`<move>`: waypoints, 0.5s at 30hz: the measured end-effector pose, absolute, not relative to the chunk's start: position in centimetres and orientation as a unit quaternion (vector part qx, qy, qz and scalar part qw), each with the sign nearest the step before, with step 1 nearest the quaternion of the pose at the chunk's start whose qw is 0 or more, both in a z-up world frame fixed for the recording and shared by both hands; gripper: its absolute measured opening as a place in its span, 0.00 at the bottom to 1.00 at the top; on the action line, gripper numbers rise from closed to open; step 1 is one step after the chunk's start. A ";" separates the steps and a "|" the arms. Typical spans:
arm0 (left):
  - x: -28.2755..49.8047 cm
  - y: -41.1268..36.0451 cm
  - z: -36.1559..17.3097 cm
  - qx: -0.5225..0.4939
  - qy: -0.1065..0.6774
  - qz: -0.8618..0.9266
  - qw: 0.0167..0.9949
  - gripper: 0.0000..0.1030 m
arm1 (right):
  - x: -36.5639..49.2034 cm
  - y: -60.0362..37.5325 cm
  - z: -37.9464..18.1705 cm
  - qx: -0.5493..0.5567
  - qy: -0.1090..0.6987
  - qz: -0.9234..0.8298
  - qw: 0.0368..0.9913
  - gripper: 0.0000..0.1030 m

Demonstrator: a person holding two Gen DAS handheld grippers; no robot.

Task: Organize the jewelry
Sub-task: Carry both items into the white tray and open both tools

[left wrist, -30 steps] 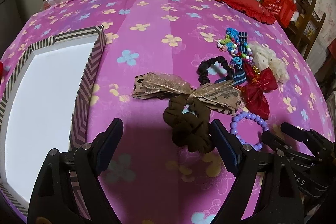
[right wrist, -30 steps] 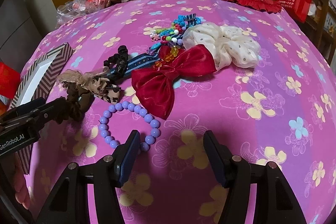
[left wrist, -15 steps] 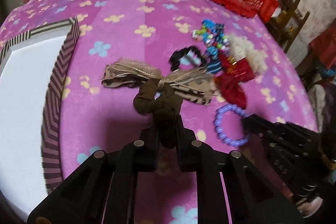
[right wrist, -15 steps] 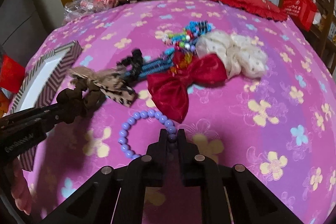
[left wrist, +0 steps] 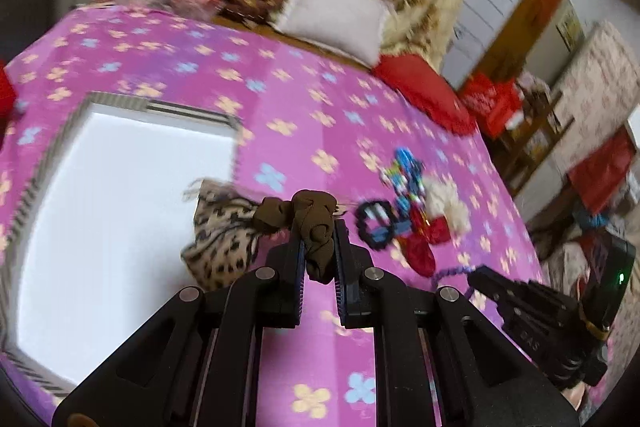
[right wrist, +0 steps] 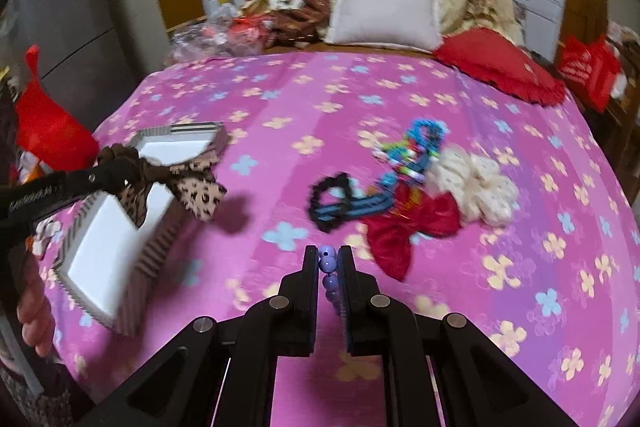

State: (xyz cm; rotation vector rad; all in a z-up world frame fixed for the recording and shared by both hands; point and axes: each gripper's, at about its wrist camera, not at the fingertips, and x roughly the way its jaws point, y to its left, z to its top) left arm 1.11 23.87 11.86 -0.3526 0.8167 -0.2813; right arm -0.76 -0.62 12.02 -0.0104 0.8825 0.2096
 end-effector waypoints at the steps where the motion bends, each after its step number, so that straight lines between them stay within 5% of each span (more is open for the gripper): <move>1: 1.1 24.8 12.0 -0.176 0.391 -0.127 0.894 0.11 | -0.8 0.3 12.3 -0.010 0.426 0.108 0.898 0.08; 15: 0.4 39.8 9.1 -0.271 0.418 0.054 0.865 0.11 | 0.1 17.9 13.6 -0.023 0.455 0.283 0.844 0.08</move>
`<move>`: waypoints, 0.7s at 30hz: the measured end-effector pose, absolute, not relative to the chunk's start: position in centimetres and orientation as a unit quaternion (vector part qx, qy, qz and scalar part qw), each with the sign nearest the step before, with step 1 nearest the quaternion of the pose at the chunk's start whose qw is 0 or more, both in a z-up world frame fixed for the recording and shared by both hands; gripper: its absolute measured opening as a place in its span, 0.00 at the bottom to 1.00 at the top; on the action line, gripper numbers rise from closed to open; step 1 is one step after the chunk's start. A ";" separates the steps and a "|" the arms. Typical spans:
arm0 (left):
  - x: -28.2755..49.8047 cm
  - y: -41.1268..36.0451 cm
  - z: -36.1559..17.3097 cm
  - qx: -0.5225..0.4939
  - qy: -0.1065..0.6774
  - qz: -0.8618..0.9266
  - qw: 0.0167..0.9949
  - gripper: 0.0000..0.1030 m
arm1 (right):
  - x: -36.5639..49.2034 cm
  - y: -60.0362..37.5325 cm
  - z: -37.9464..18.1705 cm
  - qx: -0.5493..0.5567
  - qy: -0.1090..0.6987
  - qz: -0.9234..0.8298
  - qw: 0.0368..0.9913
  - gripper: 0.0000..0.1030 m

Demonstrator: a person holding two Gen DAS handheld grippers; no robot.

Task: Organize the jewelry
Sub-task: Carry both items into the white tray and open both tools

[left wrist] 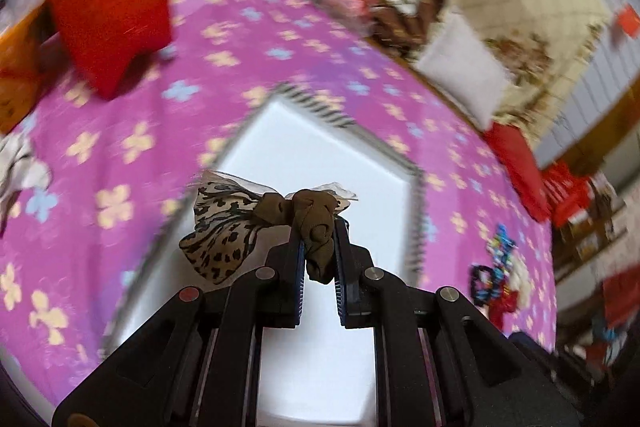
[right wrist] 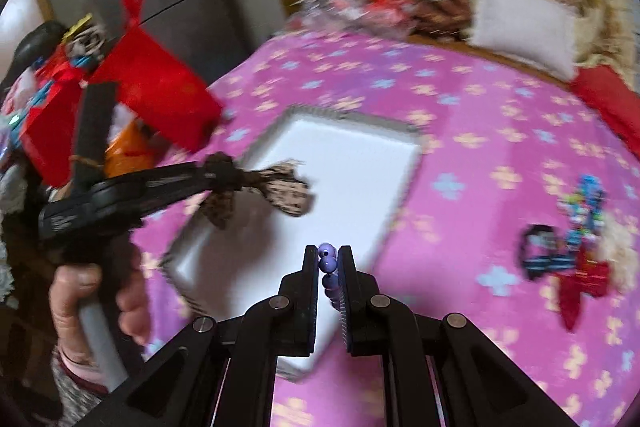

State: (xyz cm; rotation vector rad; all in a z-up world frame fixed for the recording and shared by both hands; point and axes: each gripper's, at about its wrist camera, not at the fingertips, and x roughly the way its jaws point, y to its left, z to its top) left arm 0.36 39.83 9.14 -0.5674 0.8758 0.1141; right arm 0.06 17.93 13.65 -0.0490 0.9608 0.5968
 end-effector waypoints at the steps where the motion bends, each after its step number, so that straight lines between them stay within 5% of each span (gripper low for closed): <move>1: 0.2 40.2 8.9 -0.272 0.422 0.064 0.862 0.11 | 0.0 19.2 13.3 -0.024 0.461 0.292 0.838 0.08; 13: -0.8 42.2 8.1 -0.266 0.430 0.124 0.854 0.13 | -0.5 24.6 5.0 -0.071 0.533 0.289 0.792 0.08; 18: -1.0 41.7 9.1 -0.266 0.410 0.119 0.864 0.33 | 0.2 23.7 4.0 -0.078 0.546 0.273 0.788 0.09; 19: -1.0 41.7 9.2 -0.267 0.406 0.118 0.866 0.36 | 0.2 23.6 3.9 -0.082 0.547 0.272 0.788 0.11; 21: -1.2 41.7 9.6 -0.271 0.394 0.114 0.871 0.43 | 0.0 23.4 4.0 -0.087 0.543 0.270 0.790 0.36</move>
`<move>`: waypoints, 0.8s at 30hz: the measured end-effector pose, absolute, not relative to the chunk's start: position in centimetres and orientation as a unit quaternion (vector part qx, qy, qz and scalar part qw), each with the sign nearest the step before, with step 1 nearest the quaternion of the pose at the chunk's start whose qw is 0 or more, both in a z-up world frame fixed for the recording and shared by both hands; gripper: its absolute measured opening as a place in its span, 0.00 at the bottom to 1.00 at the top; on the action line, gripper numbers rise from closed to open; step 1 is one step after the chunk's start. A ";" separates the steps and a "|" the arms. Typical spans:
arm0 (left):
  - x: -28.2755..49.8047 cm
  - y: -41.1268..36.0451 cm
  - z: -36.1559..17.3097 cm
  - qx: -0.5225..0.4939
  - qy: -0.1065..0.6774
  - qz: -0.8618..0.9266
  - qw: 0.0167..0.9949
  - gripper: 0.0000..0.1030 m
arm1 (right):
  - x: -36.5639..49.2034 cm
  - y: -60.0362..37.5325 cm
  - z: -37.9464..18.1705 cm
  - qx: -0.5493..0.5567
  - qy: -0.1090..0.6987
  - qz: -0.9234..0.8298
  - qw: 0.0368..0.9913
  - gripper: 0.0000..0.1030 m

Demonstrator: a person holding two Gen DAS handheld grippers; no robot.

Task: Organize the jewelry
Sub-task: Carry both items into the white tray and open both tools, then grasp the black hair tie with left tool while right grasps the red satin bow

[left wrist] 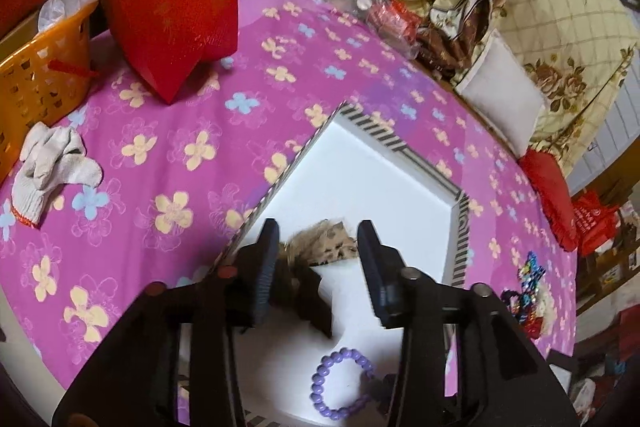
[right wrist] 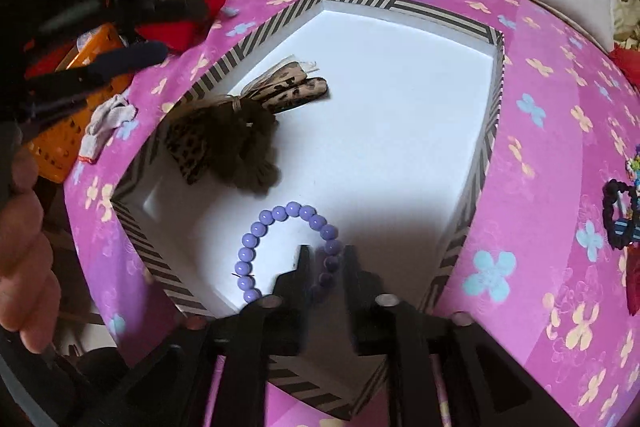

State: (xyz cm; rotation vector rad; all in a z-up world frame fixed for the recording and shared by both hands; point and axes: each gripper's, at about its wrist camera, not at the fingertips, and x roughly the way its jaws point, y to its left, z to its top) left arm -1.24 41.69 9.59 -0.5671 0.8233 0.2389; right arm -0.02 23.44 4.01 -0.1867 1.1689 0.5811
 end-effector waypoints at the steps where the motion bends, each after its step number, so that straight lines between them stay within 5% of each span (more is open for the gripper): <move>1: -1.3 41.6 9.7 -0.273 0.391 0.113 0.872 0.44 | -0.2 23.4 4.2 -0.087 0.537 0.270 0.795 0.43; 11: -0.3 38.2 10.5 -0.237 0.390 0.096 0.885 0.45 | -3.1 18.0 7.0 -0.100 0.476 0.239 0.840 0.46; 24: -0.3 26.7 10.4 -0.169 0.408 0.003 0.897 0.52 | -3.7 -5.6 5.9 0.026 0.481 0.069 0.873 0.46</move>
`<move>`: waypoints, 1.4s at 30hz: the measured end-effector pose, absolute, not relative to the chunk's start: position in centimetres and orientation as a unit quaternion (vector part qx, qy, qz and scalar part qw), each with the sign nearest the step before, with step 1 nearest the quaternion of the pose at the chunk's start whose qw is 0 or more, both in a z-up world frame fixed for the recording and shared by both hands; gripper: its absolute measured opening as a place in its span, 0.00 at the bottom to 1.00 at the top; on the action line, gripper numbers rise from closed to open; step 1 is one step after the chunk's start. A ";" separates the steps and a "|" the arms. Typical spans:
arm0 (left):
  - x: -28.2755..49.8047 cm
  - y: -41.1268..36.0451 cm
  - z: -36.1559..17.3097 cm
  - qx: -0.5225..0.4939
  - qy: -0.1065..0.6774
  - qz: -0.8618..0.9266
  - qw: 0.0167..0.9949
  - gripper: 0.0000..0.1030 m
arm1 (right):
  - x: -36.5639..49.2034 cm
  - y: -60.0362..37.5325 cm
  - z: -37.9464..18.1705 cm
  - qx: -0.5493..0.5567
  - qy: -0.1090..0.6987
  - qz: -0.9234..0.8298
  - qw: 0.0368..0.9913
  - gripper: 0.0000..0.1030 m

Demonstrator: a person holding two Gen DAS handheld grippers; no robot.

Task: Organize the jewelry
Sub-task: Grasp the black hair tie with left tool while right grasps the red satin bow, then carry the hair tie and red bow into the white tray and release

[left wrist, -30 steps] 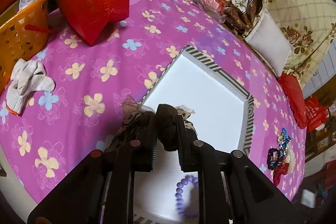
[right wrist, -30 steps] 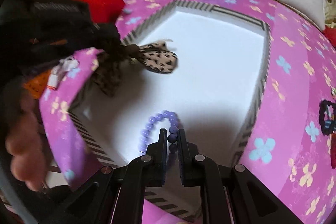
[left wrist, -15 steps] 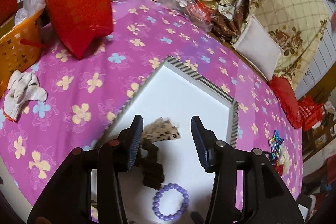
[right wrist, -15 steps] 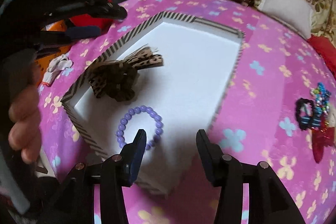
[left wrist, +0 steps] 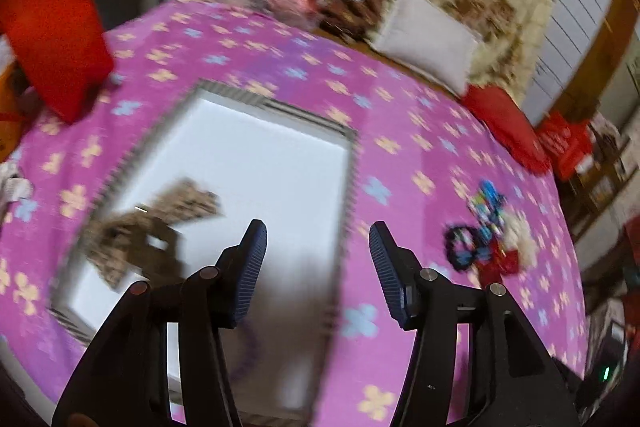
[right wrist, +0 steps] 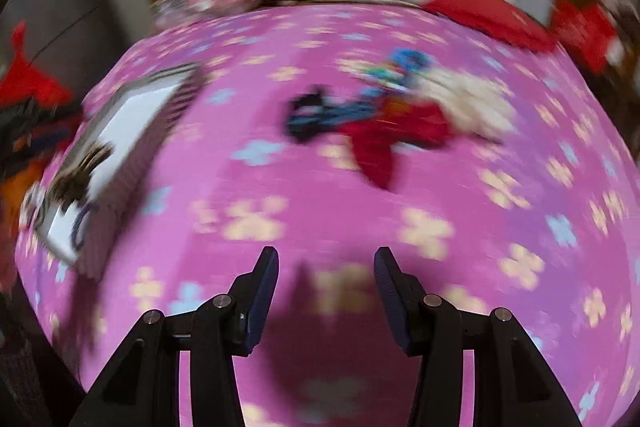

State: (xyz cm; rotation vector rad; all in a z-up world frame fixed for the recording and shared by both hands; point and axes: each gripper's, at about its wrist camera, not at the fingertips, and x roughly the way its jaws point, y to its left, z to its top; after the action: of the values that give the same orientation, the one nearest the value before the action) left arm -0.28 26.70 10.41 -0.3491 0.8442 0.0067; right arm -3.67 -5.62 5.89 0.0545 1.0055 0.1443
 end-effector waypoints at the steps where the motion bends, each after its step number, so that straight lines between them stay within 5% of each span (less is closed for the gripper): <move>1: 0.0 25.7 10.2 -0.162 0.416 -0.005 0.895 0.52 | -3.7 -6.9 5.8 0.035 0.481 0.063 0.874 0.46; 21: 13.4 8.5 1.9 -0.069 0.521 -0.152 0.837 0.51 | 1.4 -12.9 4.0 0.105 0.460 0.092 0.877 0.46; 22: 13.5 8.2 1.9 -0.063 0.520 -0.155 0.837 0.49 | 1.9 -12.7 3.9 0.109 0.461 0.096 0.875 0.46; 23: 13.6 7.7 1.9 -0.055 0.521 -0.158 0.837 0.35 | 2.6 -12.4 3.7 0.113 0.463 0.100 0.873 0.46; 24: 13.8 7.4 1.8 -0.051 0.525 -0.163 0.834 0.07 | 3.2 -12.2 3.5 0.117 0.466 0.104 0.871 0.46; 35: 9.0 10.8 4.2 -0.098 0.501 -0.164 0.844 0.04 | 7.3 -8.7 2.3 0.117 0.473 0.103 0.867 0.46; 37: 7.8 11.8 5.1 -0.103 0.492 -0.164 0.849 0.04 | 7.3 -7.8 2.2 0.084 0.467 0.090 0.876 0.39; 38: 7.1 12.4 5.6 -0.107 0.486 -0.163 0.852 0.04 | 7.2 -7.5 2.2 0.069 0.466 0.082 0.878 0.21; 39: 6.4 13.0 6.1 -0.110 0.479 -0.161 0.856 0.04 | 7.2 -7.3 2.2 0.061 0.468 0.078 0.878 0.15; 42: 4.6 14.5 7.5 -0.118 0.459 -0.151 0.867 0.04 | 6.7 -8.0 2.4 0.081 0.473 0.081 0.873 0.09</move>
State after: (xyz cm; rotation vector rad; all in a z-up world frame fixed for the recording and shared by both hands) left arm 4.58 14.52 7.54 -0.2460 0.9616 -0.3157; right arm 6.66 -8.03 2.41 0.1695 0.9887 0.1700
